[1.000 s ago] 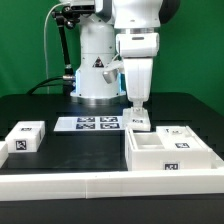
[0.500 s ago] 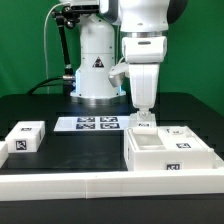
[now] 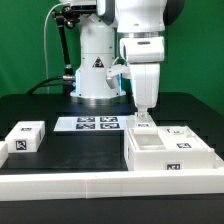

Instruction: Assemble cabinet

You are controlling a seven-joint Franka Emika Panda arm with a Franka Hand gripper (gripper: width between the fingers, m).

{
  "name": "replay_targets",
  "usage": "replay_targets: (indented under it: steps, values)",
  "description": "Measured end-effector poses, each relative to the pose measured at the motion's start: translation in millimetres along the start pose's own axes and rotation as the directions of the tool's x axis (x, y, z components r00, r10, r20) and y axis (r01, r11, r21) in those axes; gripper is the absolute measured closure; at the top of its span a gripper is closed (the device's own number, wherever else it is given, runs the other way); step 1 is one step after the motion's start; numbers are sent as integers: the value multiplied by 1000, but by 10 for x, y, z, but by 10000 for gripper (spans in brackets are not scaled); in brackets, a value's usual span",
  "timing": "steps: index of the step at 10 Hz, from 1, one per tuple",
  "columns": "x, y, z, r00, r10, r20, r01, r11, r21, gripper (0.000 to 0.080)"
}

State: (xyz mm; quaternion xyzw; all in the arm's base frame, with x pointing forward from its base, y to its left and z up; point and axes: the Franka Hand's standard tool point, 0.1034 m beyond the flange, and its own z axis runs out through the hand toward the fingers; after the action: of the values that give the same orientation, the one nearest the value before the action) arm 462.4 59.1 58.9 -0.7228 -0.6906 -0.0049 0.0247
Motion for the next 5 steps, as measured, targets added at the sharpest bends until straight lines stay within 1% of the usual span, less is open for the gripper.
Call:
replay_targets:
  steps: [4, 5]
  values:
    - [-5, 13, -7, 1000, -4, 1, 4, 1000, 0, 729]
    - [-41, 76, -37, 1000, -28, 4, 28, 1000, 2, 729]
